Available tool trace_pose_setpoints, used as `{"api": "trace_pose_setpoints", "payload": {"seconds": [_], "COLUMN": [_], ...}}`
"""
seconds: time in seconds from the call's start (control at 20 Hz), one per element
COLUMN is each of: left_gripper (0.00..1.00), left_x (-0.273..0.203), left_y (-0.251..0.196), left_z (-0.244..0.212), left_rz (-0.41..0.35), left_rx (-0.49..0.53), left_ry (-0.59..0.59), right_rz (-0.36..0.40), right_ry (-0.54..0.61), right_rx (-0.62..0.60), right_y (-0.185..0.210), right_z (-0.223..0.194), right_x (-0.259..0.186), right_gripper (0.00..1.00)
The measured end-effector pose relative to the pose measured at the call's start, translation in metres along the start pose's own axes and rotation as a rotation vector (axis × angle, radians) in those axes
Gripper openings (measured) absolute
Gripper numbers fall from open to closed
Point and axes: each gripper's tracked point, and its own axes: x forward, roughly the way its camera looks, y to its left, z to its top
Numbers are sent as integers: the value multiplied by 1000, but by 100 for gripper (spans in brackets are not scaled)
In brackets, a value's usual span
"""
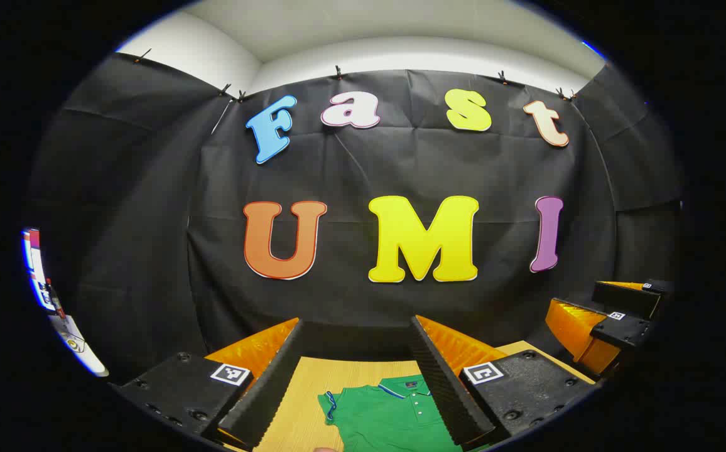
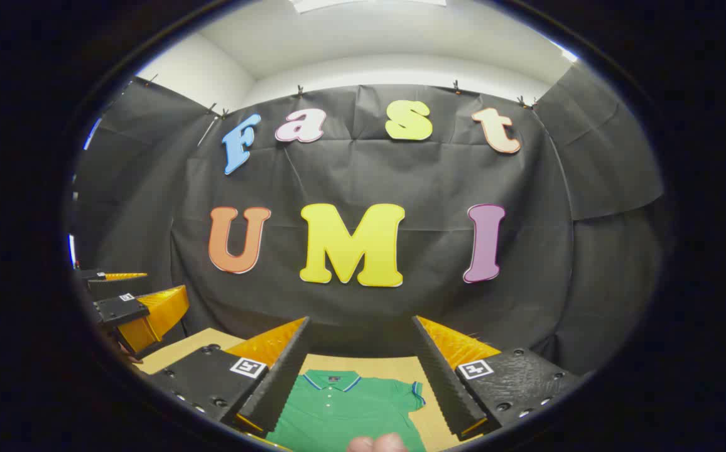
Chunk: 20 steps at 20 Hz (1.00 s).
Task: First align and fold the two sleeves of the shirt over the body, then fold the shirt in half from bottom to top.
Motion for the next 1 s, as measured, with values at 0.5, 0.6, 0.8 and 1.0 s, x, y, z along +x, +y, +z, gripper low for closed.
{"api": "trace_pose_setpoints", "payload": {"seconds": [0.5,0.6,0.8,1.0], "left_gripper": [100,100,100,100], "left_x": [0,0,4,7], "left_y": [-8,-9,-14,-20], "left_z": [-4,-2,-2,-12], "left_rz": [-4,-4,-8,-16], "left_rx": [8,12,9,2], "left_ry": [10,5,-2,11], "right_rz": [10,6,-3,-6], "right_ry": [18,17,18,48], "right_rx": [-1,-1,-5,-13], "right_y": [-11,-15,-23,-30], "right_z": [-9,-9,-12,-26], "right_x": [7,11,19,28], "right_gripper": [96,95,96,96]}}
